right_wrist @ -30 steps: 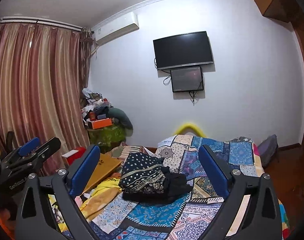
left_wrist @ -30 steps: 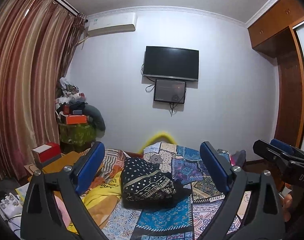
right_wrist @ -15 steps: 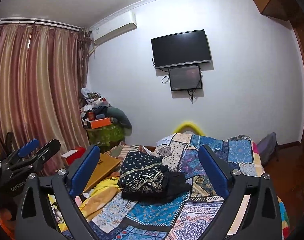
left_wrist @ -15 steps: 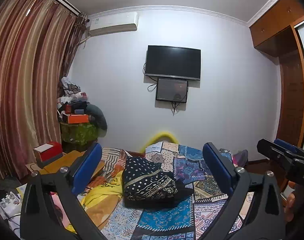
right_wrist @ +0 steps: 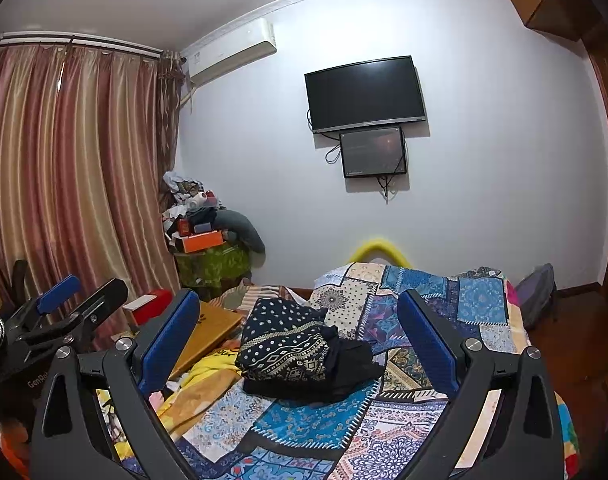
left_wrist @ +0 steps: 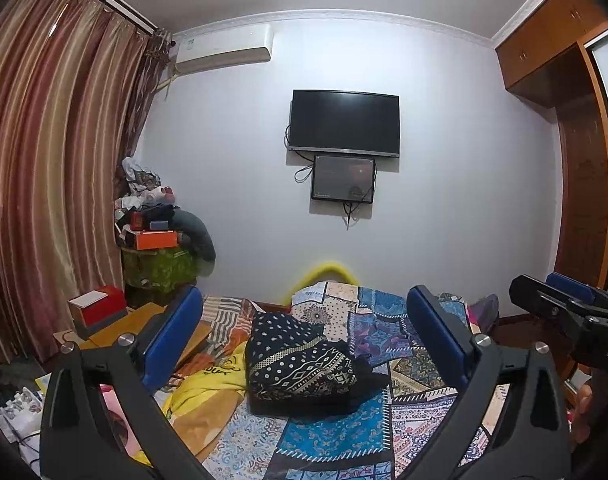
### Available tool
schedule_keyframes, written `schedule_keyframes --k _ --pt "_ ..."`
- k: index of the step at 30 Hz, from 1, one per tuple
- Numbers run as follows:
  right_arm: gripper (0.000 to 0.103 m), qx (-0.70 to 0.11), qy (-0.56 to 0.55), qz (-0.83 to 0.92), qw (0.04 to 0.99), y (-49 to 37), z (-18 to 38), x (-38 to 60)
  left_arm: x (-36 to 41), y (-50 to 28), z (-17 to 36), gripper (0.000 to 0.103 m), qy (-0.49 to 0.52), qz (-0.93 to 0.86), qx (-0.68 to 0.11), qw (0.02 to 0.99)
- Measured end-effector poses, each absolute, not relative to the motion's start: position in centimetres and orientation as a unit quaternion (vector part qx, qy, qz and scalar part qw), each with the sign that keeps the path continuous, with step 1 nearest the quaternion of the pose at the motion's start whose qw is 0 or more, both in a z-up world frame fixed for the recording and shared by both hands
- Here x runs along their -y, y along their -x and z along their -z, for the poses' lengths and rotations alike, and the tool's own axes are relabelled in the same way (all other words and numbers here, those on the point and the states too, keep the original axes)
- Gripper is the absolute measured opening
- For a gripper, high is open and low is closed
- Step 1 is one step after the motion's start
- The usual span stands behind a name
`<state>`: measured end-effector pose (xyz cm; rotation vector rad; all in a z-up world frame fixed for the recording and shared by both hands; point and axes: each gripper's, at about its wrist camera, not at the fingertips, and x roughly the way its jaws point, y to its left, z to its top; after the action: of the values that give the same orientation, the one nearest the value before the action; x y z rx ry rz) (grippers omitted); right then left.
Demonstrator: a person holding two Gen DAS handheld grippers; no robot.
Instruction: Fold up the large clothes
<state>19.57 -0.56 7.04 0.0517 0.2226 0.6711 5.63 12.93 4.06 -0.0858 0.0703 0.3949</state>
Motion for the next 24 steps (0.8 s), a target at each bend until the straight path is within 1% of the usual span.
schedule_keyframes --k 24 --pt "0.099 -0.114 -0.019 -0.325 0.939 -19.66 -6.91 0.17 -12.92 -6.18 -3.44 0.102 0.043 -0.184 -0.046 0.981"
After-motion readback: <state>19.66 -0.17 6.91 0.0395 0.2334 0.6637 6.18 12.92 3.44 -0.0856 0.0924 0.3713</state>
